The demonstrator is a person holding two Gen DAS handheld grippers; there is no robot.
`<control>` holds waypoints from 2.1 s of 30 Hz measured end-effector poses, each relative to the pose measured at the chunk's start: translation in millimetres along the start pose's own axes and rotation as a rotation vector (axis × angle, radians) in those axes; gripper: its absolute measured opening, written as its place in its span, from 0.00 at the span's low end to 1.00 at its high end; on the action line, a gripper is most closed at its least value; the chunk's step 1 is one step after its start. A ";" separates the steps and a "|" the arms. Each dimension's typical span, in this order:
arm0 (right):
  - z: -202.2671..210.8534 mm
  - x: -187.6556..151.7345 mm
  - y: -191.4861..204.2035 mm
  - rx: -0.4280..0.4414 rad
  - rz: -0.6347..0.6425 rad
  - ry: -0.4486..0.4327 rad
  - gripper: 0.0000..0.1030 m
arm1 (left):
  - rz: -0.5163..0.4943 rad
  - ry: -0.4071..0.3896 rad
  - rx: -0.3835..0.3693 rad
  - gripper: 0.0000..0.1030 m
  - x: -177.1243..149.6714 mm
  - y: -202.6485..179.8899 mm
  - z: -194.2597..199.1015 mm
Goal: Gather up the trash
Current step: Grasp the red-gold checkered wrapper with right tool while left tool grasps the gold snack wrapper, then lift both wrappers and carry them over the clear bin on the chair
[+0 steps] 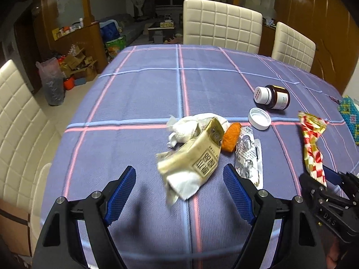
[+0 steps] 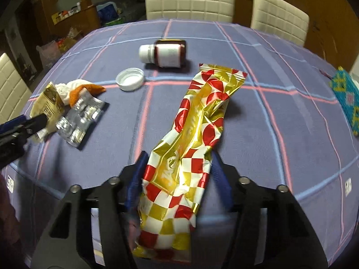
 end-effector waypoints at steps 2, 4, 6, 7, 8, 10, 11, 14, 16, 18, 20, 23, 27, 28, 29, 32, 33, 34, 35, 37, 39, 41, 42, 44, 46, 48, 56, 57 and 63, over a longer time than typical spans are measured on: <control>-1.0 6.3 5.8 0.003 0.014 -0.009 0.29 | -0.012 0.009 -0.001 0.76 2.3 0.0 -7.6; -3.3 11.1 10.2 0.020 0.016 -0.011 0.25 | -0.011 0.010 -0.002 0.76 3.3 1.0 -13.2; -5.0 13.5 14.1 0.018 0.016 -0.019 0.25 | -0.001 0.010 -0.022 0.75 1.9 2.8 -15.7; -5.8 14.3 14.7 0.019 0.015 -0.019 0.25 | 0.000 0.007 -0.027 0.73 0.2 3.6 -15.7; -6.0 13.8 15.2 0.022 0.014 -0.019 0.25 | -0.004 0.004 -0.025 0.58 -1.5 4.2 -14.9; -5.0 13.6 18.1 0.021 0.021 -0.026 0.25 | -0.021 0.008 -0.013 0.50 -3.5 3.3 -13.8; -4.7 14.0 19.1 0.025 0.024 -0.025 0.25 | -0.032 0.002 -0.005 0.47 -4.8 2.2 -10.9; -0.8 12.2 21.3 0.035 0.025 -0.022 0.25 | -0.053 -0.022 -0.016 0.44 -8.9 -0.4 2.4; 4.4 9.9 23.1 0.038 0.024 -0.027 0.25 | -0.055 -0.037 -0.021 0.44 -11.5 -1.4 11.7; 11.8 7.5 24.9 0.045 0.028 -0.035 0.25 | -0.051 -0.050 -0.024 0.44 -16.0 -1.1 22.0; 19.3 5.9 27.2 0.057 0.032 -0.042 0.25 | -0.038 -0.055 -0.028 0.44 -21.6 1.6 31.8; 32.3 1.7 32.5 0.072 0.039 -0.056 0.25 | -0.013 -0.049 -0.025 0.44 -29.1 6.3 40.8; 52.1 -4.0 42.7 0.089 0.060 -0.082 0.25 | 0.003 -0.072 -0.008 0.44 -37.8 12.4 58.2; 56.9 -5.4 45.3 0.092 0.067 -0.089 0.25 | 0.004 -0.078 0.002 0.44 -39.0 13.6 61.9; 60.3 -6.1 47.2 0.095 0.072 -0.094 0.25 | 0.007 -0.085 0.013 0.44 -40.0 15.1 66.0; 72.1 -8.5 53.0 0.106 0.084 -0.111 0.25 | 0.016 -0.104 0.026 0.44 -43.4 21.1 77.7; 75.9 -9.1 54.5 0.108 0.088 -0.117 0.25 | 0.018 -0.111 0.034 0.44 -44.1 22.6 82.0; 79.9 -9.6 56.3 0.110 0.092 -0.123 0.25 | 0.018 -0.118 0.040 0.44 -44.8 23.9 86.3; 84.7 -10.3 58.4 0.111 0.097 -0.132 0.25 | 0.019 -0.129 0.050 0.44 -45.9 25.7 92.3; 91.4 -11.1 61.6 0.113 0.104 -0.145 0.25 | 0.015 -0.147 0.070 0.44 -46.7 27.9 101.2; 99.0 -12.6 65.6 0.117 0.110 -0.158 0.25 | 0.014 -0.164 0.085 0.44 -47.9 31.4 110.9; 104.7 -12.9 69.1 0.120 0.118 -0.167 0.25 | 0.024 -0.175 0.091 0.44 -48.5 35.9 117.6; 108.6 -13.3 72.2 0.121 0.123 -0.174 0.25 | 0.031 -0.179 0.091 0.44 -49.6 39.2 121.4; 114.6 -14.9 77.1 0.124 0.133 -0.184 0.25 | 0.047 -0.188 0.098 0.44 -51.6 45.8 127.2; 121.2 -16.5 83.0 0.128 0.146 -0.196 0.25 | 0.062 -0.190 0.102 0.44 -54.7 52.1 131.3; 127.4 -17.7 89.2 0.132 0.161 -0.206 0.25 | 0.086 -0.195 0.109 0.44 -57.3 60.0 136.5; 144.2 -19.8 116.7 0.145 0.218 -0.238 0.25 | 0.139 -0.226 0.182 0.44 -67.9 87.9 157.1; 146.7 -19.9 122.1 0.148 0.229 -0.242 0.25 | 0.146 -0.228 0.186 0.44 -69.6 92.0 159.7; 156.5 -18.0 149.1 0.160 0.286 -0.264 0.25 | 0.177 -0.256 0.228 0.44 -78.3 110.4 173.6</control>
Point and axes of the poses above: each gripper's, at about its wrist camera, not at the fingertips, and z roughly against the way its jaws point, y to its left, x to its top, the point moved 3 cm from there along -z, roughly the way its jaws point, and after that the axes turned 7 degrees about -x, right-handed, at the moved point
